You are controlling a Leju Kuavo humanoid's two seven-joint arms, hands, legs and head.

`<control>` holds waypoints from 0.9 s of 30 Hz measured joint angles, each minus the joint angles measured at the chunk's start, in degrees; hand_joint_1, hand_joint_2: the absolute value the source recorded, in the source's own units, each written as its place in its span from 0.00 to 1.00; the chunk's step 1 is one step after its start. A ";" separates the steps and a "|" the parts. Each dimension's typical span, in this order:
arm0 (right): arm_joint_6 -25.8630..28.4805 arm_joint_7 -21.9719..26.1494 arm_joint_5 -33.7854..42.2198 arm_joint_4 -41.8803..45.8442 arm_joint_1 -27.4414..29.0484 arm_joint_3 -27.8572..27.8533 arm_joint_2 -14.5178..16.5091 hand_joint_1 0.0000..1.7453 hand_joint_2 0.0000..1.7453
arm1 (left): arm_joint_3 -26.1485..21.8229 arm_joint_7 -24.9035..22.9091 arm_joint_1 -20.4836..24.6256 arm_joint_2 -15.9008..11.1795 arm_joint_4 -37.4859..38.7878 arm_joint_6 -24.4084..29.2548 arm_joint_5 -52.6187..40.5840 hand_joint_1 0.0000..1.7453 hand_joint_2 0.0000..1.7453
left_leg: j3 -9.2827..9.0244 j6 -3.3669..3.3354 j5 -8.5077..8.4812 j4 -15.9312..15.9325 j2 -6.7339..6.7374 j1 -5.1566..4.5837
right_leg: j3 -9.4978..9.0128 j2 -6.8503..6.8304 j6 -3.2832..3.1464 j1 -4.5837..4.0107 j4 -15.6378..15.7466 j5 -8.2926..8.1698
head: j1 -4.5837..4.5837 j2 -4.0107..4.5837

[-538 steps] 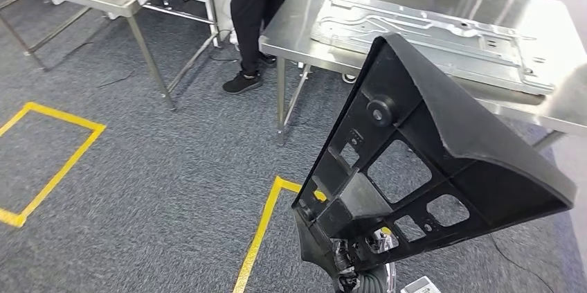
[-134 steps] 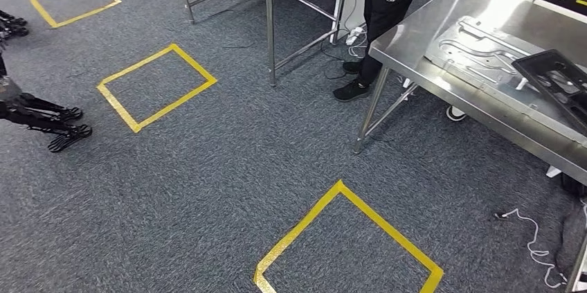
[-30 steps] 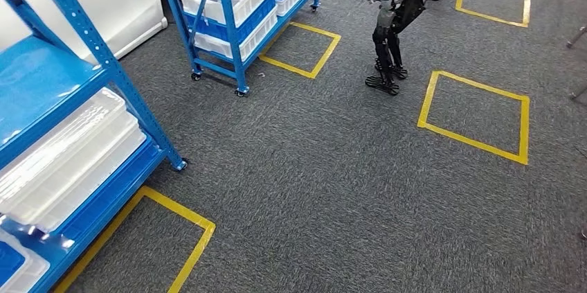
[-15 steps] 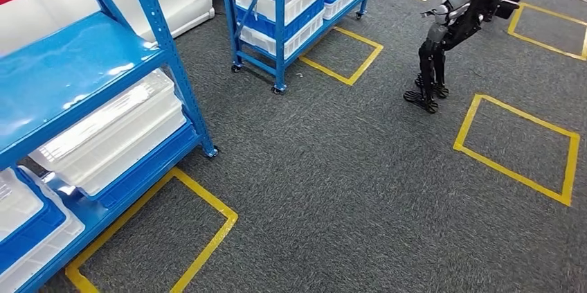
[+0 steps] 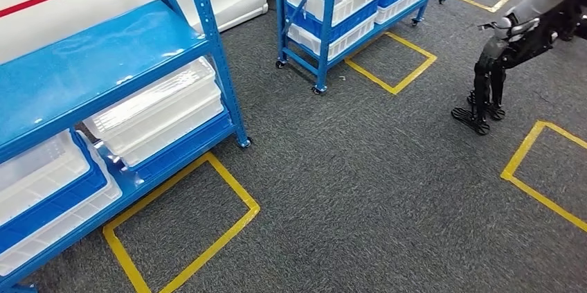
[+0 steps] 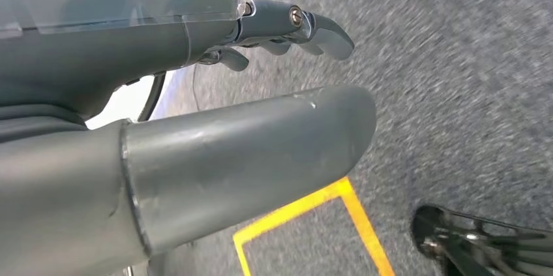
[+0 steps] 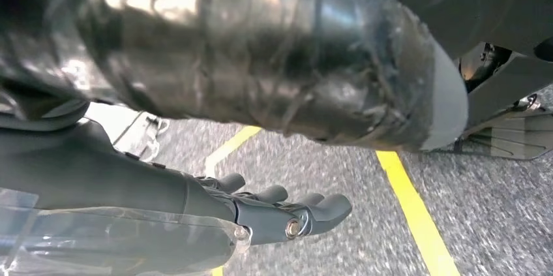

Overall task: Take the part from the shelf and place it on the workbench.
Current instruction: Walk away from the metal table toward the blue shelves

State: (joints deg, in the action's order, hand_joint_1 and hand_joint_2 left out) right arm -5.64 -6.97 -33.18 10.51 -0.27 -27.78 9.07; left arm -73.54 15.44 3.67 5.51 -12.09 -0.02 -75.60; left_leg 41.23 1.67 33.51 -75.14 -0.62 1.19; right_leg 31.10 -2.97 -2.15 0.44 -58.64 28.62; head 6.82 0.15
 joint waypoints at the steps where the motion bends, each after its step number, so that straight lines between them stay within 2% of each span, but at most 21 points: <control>1: 0.00 0.00 0.00 0.00 -0.02 0.00 0.00 0.00 0.00 | -0.01 -0.01 -0.12 -0.01 0.00 -0.01 0.00 0.00 0.00 | -1.03 -0.07 -0.98 1.23 0.25 -0.01 | -0.01 -0.79 -0.02 -0.09 -0.02 0.04 | 0.00 0.00; 2: 0.00 0.01 0.00 0.00 -0.08 0.00 0.01 0.00 0.00 | -0.01 -0.02 -0.23 -0.02 0.00 -0.01 0.00 0.00 0.00 | -3.26 -0.23 -2.73 4.76 0.83 -0.05 | -0.11 -1.53 0.01 -0.15 -0.04 0.10 | 0.00 0.00; 3: 0.00 0.02 0.00 0.00 -0.14 0.00 0.01 0.00 0.00 | -0.01 -0.03 -0.26 -0.03 0.00 0.00 0.00 0.00 0.00 | -5.91 -0.53 -4.27 9.37 2.30 -0.21 | -0.26 -2.21 0.10 -0.21 -0.07 0.18 | 0.00 0.00; 5: 0.00 0.07 0.00 0.00 -0.24 0.00 0.03 0.00 0.00 | 0.00 -0.02 -0.10 -0.09 0.00 0.00 0.00 0.00 0.00 | -9.49 -1.22 -6.07 15.90 4.73 -0.64 | -0.56 -3.39 0.55 -0.44 -0.17 0.41 | 0.01 0.00; 6: 0.00 0.09 0.00 0.01 -0.34 0.00 0.03 0.00 0.00 | 0.01 -0.01 -0.03 -0.11 0.00 0.00 0.00 0.00 0.00 | -9.91 -1.54 -6.11 16.95 5.25 -0.84 | -0.69 -3.93 0.85 -0.52 -0.17 0.50 | 0.02 0.00; 8: 0.00 0.11 0.00 0.02 -0.63 0.00 0.04 0.00 0.00 | 0.02 0.01 -0.10 -0.14 0.00 -0.01 0.00 0.00 0.00 | -9.84 -2.10 -6.43 17.22 3.93 -0.84 | -1.02 -4.88 1.51 -0.55 -0.07 0.63 | 0.00 0.00; 9: 0.00 0.11 0.00 0.02 -0.75 0.00 0.04 0.00 0.00 | 0.02 0.01 -0.17 -0.12 0.00 -0.01 0.00 0.00 0.00 | -9.93 -2.39 -6.64 17.43 3.34 -0.70 | -1.15 -4.59 1.85 -0.45 -0.24 0.88 | 0.00 0.00; 10: 0.00 0.11 0.00 0.02 -0.76 0.00 0.05 0.00 0.00 | 0.02 0.00 -0.18 -0.10 0.00 -0.01 0.00 0.00 0.00 | -9.97 -2.76 -6.92 17.66 2.70 -0.53 | -0.82 -3.18 2.18 -0.32 -1.26 1.79 | 0.01 0.00; 11: 0.00 0.11 0.00 0.02 -0.70 0.00 0.04 0.00 0.00 | 0.02 -0.01 -0.15 -0.07 0.00 -0.01 0.00 0.00 0.00 | -9.98 -3.10 -7.20 17.85 2.08 -0.34 | 0.07 -1.31 2.47 -0.18 -3.37 3.32 | 0.02 0.00; 13: 0.00 0.11 0.00 0.02 -0.50 -0.02 0.04 0.00 0.00 | 0.02 -0.03 -0.03 -0.04 0.00 -0.01 0.00 0.00 0.00 | -9.57 -3.53 -7.49 17.84 0.86 -0.34 | 3.36 2.16 2.81 0.10 -10.39 7.30 | 0.04 0.00; 14: 0.00 0.11 0.00 0.02 -0.45 -0.04 0.04 0.00 0.00 | 0.02 -0.03 -0.01 -0.04 0.00 -0.01 0.00 0.00 0.00 | -9.42 -3.60 -7.55 17.79 0.16 -0.37 | 4.96 2.65 2.92 0.17 -13.66 8.53 | 0.04 0.00; 15: 0.00 0.11 0.00 0.02 -0.43 -0.06 0.04 0.00 0.00 | 0.02 -0.03 -0.01 -0.04 0.00 -0.01 0.00 0.00 0.00 | -9.32 -3.63 -7.58 17.69 -0.64 -0.39 | 5.89 2.82 2.97 0.22 -15.46 8.68 | 0.04 0.00; 16: 0.00 0.11 0.00 0.02 -0.41 -0.07 0.03 0.00 0.00 | 0.02 -0.03 -0.05 -0.04 0.00 -0.01 0.00 0.00 0.00 | -9.28 -3.60 -7.57 17.55 -1.52 -0.39 | 5.80 2.92 2.96 0.28 -15.06 7.59 | 0.04 0.00; 17: 0.00 0.11 0.00 0.02 -0.39 -0.08 0.02 0.00 0.00 | 0.02 -0.03 -0.08 -0.02 0.00 -0.01 0.00 0.00 0.00 | -9.27 -3.53 -7.53 17.38 -2.42 -0.39 | 4.75 3.16 2.87 0.34 -12.56 5.56 | 0.04 0.00; 19: 0.00 0.10 0.00 0.01 -0.25 -0.09 -0.02 0.00 0.00 | 0.02 -0.03 -0.09 0.08 0.00 -0.01 0.00 0.00 0.00 | -9.20 -3.25 -7.40 16.98 -3.99 -0.42 | 1.51 5.08 2.56 0.41 -5.06 1.58 | 0.04 0.00; 21: -0.01 0.10 0.00 -0.02 -0.18 -0.11 -0.08 0.00 0.00 | 0.02 -0.03 -0.06 0.21 0.00 -0.01 0.00 0.00 0.00 | -8.86 -2.59 -7.41 16.75 -5.21 -0.41 | -0.04 6.70 2.27 0.29 -1.11 0.25 | 0.04 0.00; 22: -0.01 0.10 0.00 -0.04 -0.24 -0.13 -0.11 0.00 0.00 | 0.02 -0.03 -0.11 0.26 0.00 -0.01 0.00 0.00 0.00 | -8.68 -2.17 -7.51 16.80 -5.71 -0.38 | -0.07 6.78 2.15 0.14 -0.89 0.37 | 0.03 0.00; 23: -0.01 0.11 0.00 -0.04 -0.37 -0.13 -0.11 0.00 0.00 | 0.02 -0.03 -0.18 0.26 0.00 -0.01 0.00 0.00 0.00 | -8.50 -1.73 -7.66 16.93 -6.30 -0.35 | -0.11 6.15 1.88 0.11 -0.68 0.18 | 0.04 0.00; 24: -0.01 0.11 0.00 -0.04 -0.49 -0.13 -0.08 0.00 0.00 | 0.02 -0.03 -0.27 0.27 0.00 -0.01 0.00 0.00 0.00 | -8.41 -1.42 -7.65 16.89 -6.38 -0.29 | -0.21 5.47 1.53 0.20 -0.41 0.00 | 0.03 0.00; 25: -0.01 0.11 0.00 -0.04 -0.51 -0.14 -0.07 0.00 0.00 | 0.02 -0.03 -0.31 0.31 0.00 -0.01 0.00 0.00 0.00 | -8.07 -1.18 -7.18 16.28 -5.67 -0.36 | -0.35 4.77 1.11 0.32 -0.05 -0.20 | 0.01 0.00; 27: 0.00 0.11 0.00 -0.04 -0.38 -0.16 -0.03 0.00 0.00 | 0.02 -0.03 -0.20 0.38 0.00 0.00 0.00 0.00 0.00 | -6.00 -0.92 -4.37 11.87 -2.83 -0.44 | -0.52 3.12 0.32 0.45 0.53 -0.48 | -0.03 0.00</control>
State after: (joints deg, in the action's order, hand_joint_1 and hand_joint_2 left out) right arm -5.64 -6.86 -33.18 10.47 -0.66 -27.94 9.04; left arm -73.53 15.41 3.47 5.89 -12.09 -0.02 -75.60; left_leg 35.23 0.75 29.14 -63.27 -3.46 0.75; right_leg 30.58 0.15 -1.83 0.89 -58.11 28.14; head 6.79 0.15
